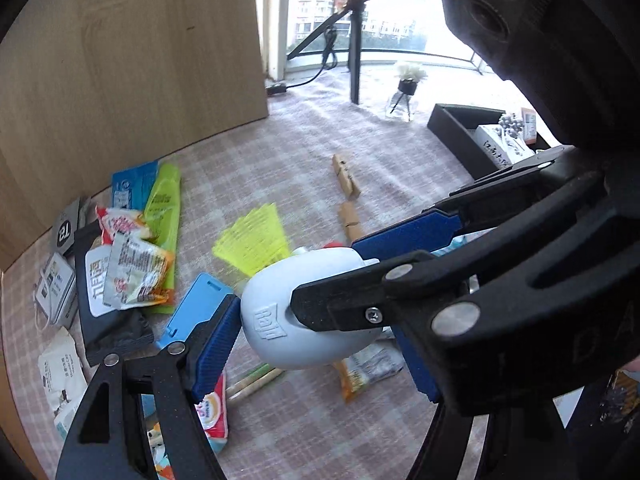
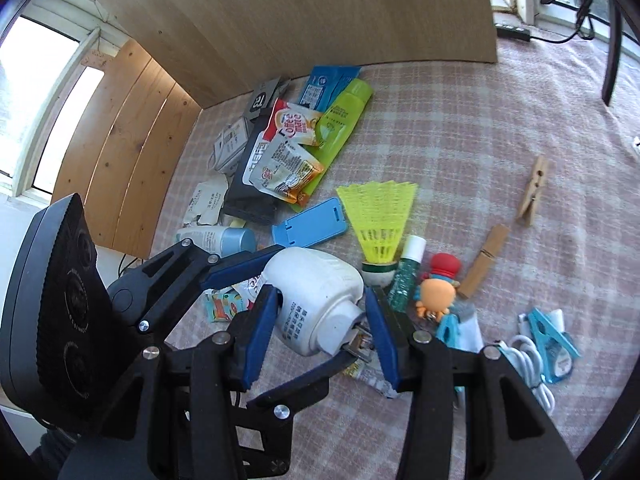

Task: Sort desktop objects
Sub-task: 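Carry the white device to the black tray and release it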

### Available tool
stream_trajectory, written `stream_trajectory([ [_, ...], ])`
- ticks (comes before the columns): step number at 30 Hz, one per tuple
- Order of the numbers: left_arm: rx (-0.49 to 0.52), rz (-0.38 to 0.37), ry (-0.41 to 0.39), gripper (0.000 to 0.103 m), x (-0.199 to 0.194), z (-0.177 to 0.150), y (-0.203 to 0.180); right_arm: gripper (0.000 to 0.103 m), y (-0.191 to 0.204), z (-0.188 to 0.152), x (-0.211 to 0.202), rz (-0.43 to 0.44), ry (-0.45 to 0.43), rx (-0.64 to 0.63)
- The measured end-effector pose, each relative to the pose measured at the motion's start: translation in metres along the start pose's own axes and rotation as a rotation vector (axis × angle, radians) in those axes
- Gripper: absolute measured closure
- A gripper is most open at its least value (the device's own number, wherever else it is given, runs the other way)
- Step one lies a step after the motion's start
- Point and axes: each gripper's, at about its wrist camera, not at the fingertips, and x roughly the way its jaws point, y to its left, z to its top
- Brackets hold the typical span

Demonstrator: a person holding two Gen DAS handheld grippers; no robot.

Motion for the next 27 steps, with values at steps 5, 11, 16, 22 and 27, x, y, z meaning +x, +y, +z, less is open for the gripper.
stream_trajectory([
  [5,0.09,-0.059,-0.03,0.03,0.003,0.027,-0.064,0.058,-0.033,-0.025,-0.061,-0.061,-0.093,0.034],
  [11,0.219,-0.161,-0.038,0.03,0.024,0.057,-0.164,0.058,-0.102,-0.073,-0.136,-0.149,-0.172,0.142],
  [16,0.325,-0.256,-0.041,0.03,0.039,0.085,-0.255,0.058,-0.165,-0.117,-0.201,-0.233,-0.237,0.249],
  [22,0.423,-0.352,-0.044,0.03,0.056,0.115,-0.36,0.057,-0.233,-0.169,-0.281,-0.332,-0.327,0.378],
  [27,0.414,-0.369,-0.007,0.028,0.074,0.139,-0.415,0.057,-0.277,-0.195,-0.322,-0.405,-0.365,0.451],
])
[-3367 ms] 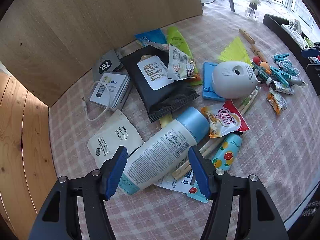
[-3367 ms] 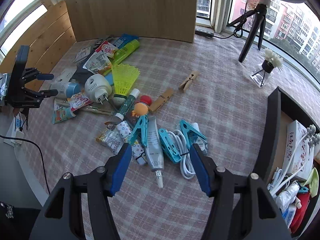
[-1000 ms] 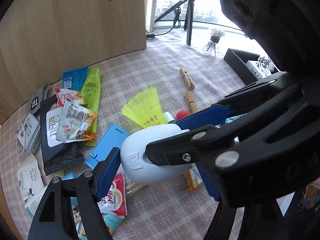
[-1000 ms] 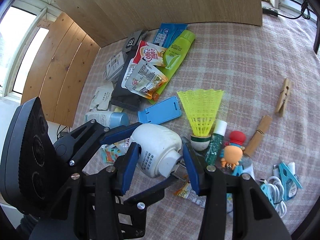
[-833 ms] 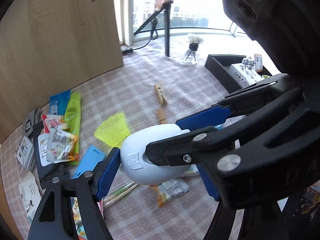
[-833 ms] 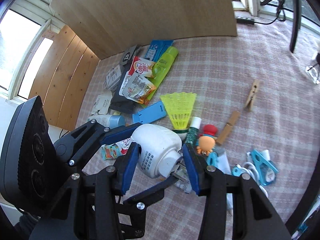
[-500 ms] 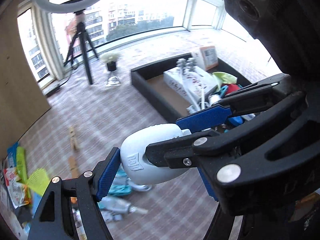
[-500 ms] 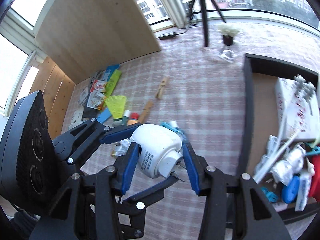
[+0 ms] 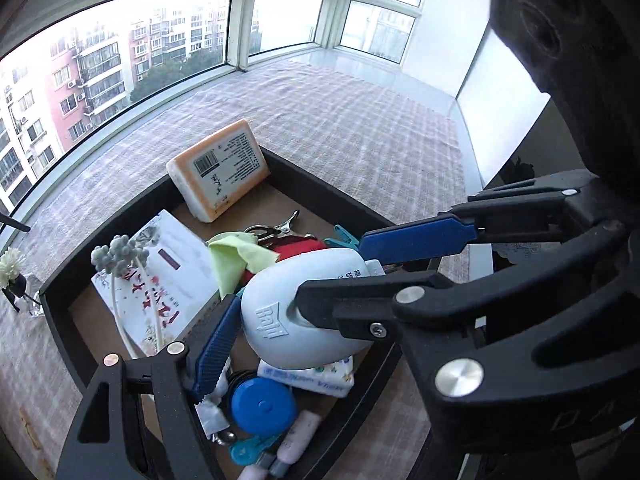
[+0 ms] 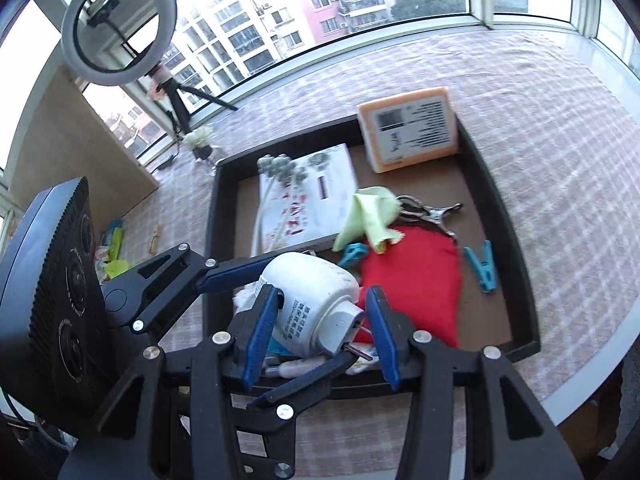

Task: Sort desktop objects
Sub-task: 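Carry the white device to the black tray and release it, then grasp a wooden clothespin with the right tool while the left tool grasps the yellow shuttlecock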

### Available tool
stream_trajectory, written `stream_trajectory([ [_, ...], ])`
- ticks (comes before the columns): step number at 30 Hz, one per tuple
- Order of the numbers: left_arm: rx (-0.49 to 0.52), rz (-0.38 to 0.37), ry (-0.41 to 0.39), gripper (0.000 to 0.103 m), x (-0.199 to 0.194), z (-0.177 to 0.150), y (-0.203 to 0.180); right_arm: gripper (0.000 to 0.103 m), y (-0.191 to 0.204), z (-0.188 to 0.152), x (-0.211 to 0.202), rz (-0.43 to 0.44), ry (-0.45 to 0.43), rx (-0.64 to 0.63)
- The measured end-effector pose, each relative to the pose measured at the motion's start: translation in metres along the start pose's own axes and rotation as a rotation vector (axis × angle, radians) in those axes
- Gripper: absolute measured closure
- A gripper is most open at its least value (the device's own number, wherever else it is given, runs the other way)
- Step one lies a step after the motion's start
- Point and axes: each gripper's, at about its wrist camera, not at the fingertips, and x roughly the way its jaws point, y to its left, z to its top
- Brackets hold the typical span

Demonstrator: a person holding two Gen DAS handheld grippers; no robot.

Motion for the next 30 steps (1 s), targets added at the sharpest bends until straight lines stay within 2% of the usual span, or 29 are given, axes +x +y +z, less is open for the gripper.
stream_trajectory([
  [1,0.001,0.04,0.0,0.028,0.003,0.006,-0.004,0.056,-0.009,0.002,-0.003,-0.024,-0.007,0.011],
  [3,-0.005,0.121,-0.005,0.027,0.005,0.011,-0.004,0.045,-0.019,0.004,-0.01,-0.08,-0.029,0.035],
  [7,-0.089,0.135,-0.009,0.026,-0.008,-0.001,0.019,0.042,-0.03,0.001,-0.023,-0.1,-0.079,0.067],
  [12,-0.189,0.194,-0.027,0.027,-0.043,-0.029,0.055,0.042,-0.01,-0.001,-0.02,-0.069,-0.085,0.043],
  [16,-0.285,0.255,-0.032,0.027,-0.08,-0.06,0.093,0.042,0.03,-0.001,-0.011,-0.022,-0.078,-0.026],
  [20,-0.386,0.35,-0.017,0.027,-0.116,-0.101,0.139,0.042,0.088,0.0,0.009,0.013,-0.06,-0.127],
  [25,-0.547,0.486,0.016,0.027,-0.155,-0.164,0.201,0.042,0.164,0.0,0.049,0.065,-0.012,-0.236],
  [30,-0.738,0.583,0.056,0.028,-0.185,-0.226,0.26,0.042,0.235,-0.006,0.093,0.1,0.054,-0.349],
])
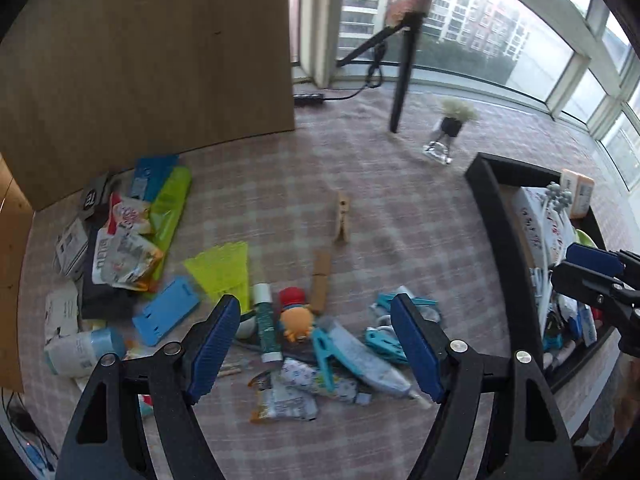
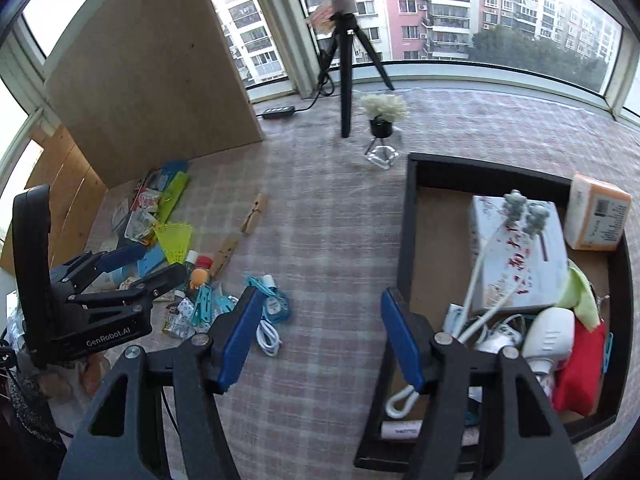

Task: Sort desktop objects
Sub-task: 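Grasp a wooden clothespin with the right tool while the left tool grasps the yellow shuttlecock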

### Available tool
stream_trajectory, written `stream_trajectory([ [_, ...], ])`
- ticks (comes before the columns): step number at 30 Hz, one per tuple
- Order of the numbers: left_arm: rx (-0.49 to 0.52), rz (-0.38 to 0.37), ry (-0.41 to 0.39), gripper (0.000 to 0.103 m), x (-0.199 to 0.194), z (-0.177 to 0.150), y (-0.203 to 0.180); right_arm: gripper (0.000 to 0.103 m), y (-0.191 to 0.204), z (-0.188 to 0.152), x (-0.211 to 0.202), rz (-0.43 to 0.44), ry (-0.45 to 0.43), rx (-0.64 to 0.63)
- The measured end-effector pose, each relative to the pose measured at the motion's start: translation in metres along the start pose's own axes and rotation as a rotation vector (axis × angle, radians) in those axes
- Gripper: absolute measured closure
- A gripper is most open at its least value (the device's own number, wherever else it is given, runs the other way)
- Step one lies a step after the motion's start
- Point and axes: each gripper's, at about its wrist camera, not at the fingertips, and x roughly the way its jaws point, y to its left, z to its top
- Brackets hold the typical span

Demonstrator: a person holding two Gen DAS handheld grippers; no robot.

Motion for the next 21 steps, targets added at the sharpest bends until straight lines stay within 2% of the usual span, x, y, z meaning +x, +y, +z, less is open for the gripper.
stream_trajectory([
  [4,-0.08,0.077,0.031,0.031,0.019,-0.006,0.043,0.042,0.039,0.013,0.04,0.02,0.054,-0.049],
  [7,-0.151,0.062,0.069,0.036,0.031,-0.01,0.064,0.047,0.064,0.023,0.068,0.017,0.085,-0.07],
  [9,-0.19,0.044,0.083,0.037,0.04,-0.012,0.072,0.056,0.076,0.028,0.09,0.011,0.118,-0.075],
  [11,-0.214,0.03,0.094,0.037,0.047,-0.011,0.077,0.059,0.085,0.031,0.108,0.019,0.161,-0.068],
  [14,-0.23,0.007,0.113,0.037,0.059,-0.011,0.078,0.06,0.096,0.032,0.133,0.007,0.2,-0.061],
  [21,-0.247,0.009,0.127,0.037,0.078,-0.007,0.081,0.062,0.102,0.035,0.166,-0.032,0.25,-0.014],
])
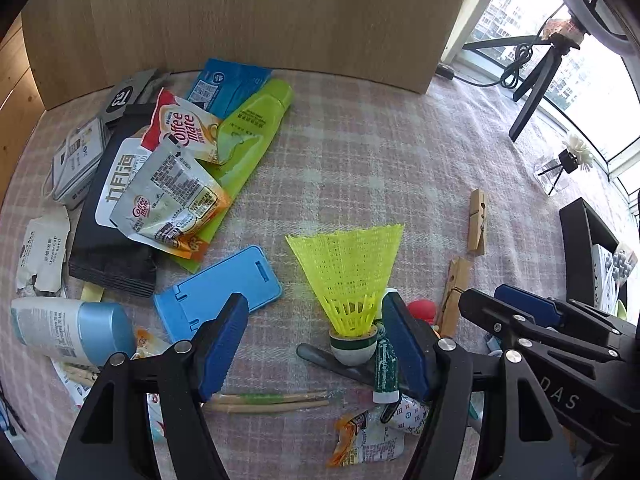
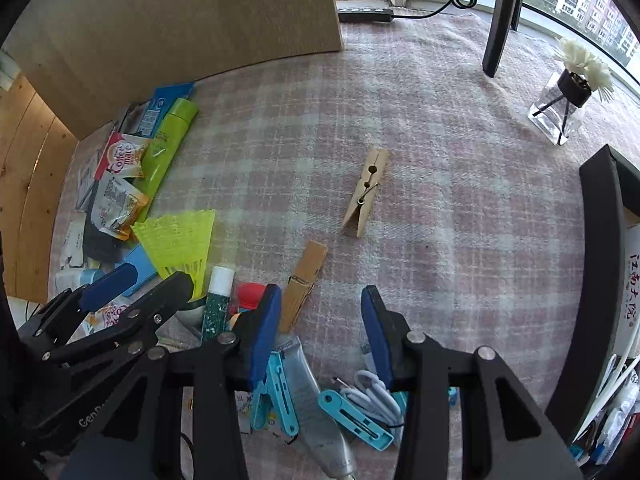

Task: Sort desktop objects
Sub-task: 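Grasp a wooden clothespin with the right tool while the left tool grasps the yellow shuttlecock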

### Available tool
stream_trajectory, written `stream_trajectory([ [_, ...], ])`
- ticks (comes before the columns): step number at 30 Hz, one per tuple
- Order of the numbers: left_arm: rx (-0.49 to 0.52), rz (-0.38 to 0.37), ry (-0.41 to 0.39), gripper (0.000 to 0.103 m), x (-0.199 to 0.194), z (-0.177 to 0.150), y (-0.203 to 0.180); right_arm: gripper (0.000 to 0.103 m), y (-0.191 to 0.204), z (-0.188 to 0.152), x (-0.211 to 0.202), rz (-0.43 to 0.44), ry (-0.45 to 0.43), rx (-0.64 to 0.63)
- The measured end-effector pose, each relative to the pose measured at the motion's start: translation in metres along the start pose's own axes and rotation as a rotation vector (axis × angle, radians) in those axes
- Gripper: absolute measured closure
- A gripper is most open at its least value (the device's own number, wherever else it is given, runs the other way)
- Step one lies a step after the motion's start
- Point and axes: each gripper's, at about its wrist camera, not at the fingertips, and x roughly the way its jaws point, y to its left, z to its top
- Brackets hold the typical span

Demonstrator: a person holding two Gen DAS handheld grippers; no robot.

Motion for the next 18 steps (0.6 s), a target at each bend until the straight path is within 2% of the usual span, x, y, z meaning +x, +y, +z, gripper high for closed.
stream_trajectory([
  [5,0.023,-0.013,0.01,0.036,0.011,0.007,0.0,0.063,-0.004,0.007,0.014,0.002,0.022,0.032],
  [8,0.041,-0.023,0.007,0.037,0.014,0.006,-0.002,0.064,-0.005,0.01,0.014,-0.002,0.029,0.004],
  [12,0.045,-0.041,0.002,0.043,0.018,0.008,-0.004,0.075,-0.006,0.014,0.015,0.038,0.047,0.005],
  [18,0.039,-0.078,-0.015,0.043,0.013,0.007,0.007,0.076,0.005,0.013,0.017,0.049,0.061,-0.017],
])
